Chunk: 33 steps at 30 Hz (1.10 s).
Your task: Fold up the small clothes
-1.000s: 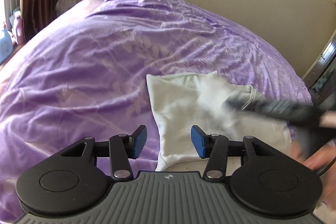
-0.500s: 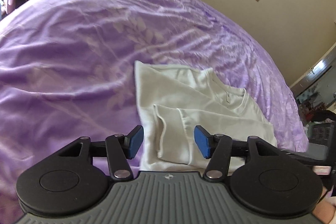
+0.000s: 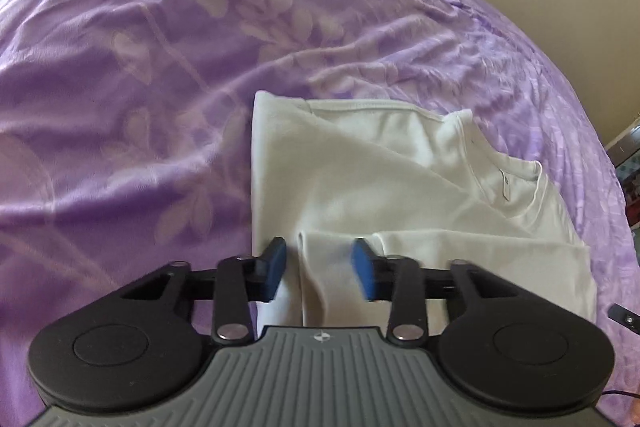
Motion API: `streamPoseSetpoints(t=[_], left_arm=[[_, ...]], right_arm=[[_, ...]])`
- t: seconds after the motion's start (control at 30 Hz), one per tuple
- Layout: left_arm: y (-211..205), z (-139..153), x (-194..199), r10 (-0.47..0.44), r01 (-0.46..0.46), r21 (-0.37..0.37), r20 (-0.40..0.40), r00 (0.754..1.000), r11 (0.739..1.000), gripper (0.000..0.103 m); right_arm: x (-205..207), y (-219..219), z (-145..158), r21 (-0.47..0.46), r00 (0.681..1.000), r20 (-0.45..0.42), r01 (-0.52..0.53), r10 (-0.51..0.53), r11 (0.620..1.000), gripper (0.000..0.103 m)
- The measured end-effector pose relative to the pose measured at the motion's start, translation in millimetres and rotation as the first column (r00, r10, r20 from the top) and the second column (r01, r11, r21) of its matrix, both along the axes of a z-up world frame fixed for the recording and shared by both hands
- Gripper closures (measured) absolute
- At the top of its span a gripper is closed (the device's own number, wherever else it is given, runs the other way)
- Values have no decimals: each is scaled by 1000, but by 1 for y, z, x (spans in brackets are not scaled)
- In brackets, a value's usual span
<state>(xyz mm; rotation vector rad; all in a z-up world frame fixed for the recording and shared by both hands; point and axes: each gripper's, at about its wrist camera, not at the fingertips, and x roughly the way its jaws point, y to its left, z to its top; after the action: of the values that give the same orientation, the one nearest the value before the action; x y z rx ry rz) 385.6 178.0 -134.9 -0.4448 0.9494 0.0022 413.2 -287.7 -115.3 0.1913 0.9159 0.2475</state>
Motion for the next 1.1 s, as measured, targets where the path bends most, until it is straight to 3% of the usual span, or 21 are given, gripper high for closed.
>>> streamPoseSetpoints(t=[0.07, 0.2, 0.3, 0.37, 0.43, 0.53, 0.63, 0.7, 0.77, 0.87, 0.97, 1.03, 1.1], left_arm=[[-3, 6, -1, -8, 8, 12, 34, 999, 1000, 96], [-12, 36, -8, -40, 38, 15, 151, 988, 999, 98], [-22, 75, -22, -84, 83, 15, 291, 953, 996, 99], [-25, 87, -24, -93, 78, 58, 319, 943, 995, 99], [-24, 74, -12, -77, 54, 98, 251, 965, 994, 99], [-18, 39, 2, -45, 30, 102, 147, 988, 994, 99], [-15, 10, 4, -29, 18, 116, 97, 995, 993, 99], [-15, 0, 4, -31, 21, 126, 77, 997, 992, 98], [-13, -4, 1, -37, 28, 133, 70, 997, 991, 98], [-13, -2, 5, -42, 35, 135, 45, 998, 990, 95], [-13, 7, 1, -60, 55, 165, 25, 998, 985, 90], [-13, 15, -8, -73, 67, 177, 27, 997, 982, 90], [-14, 21, -16, -89, 82, 189, 27, 996, 979, 90]], right_arm=[[-3, -28, -4, -17, 999, 6, 48, -48, 999, 60], [1, -72, -17, 2, 990, -9, 141, -141, 990, 59], [9, -84, -18, 39, 986, 4, 164, -164, 986, 59], [14, -84, -18, 56, 986, 14, 168, -169, 984, 60], [18, -84, -20, 71, 985, 13, 168, -170, 983, 60], [18, -80, -29, 83, 986, -19, 166, -165, 983, 68], [19, -77, -39, 108, 985, -43, 170, -166, 980, 70], [23, -76, -46, 94, 982, -57, 183, -178, 979, 81], [30, -76, -57, 49, 976, -94, 200, -195, 979, 95], [36, -77, -76, -61, 970, -128, 203, -209, 977, 102], [32, -83, -75, -30, 964, -126, 232, -234, 972, 102], [25, -82, -63, -32, 967, -108, 231, -233, 973, 91], [16, -79, -49, -30, 977, -78, 194, -196, 981, 91]])
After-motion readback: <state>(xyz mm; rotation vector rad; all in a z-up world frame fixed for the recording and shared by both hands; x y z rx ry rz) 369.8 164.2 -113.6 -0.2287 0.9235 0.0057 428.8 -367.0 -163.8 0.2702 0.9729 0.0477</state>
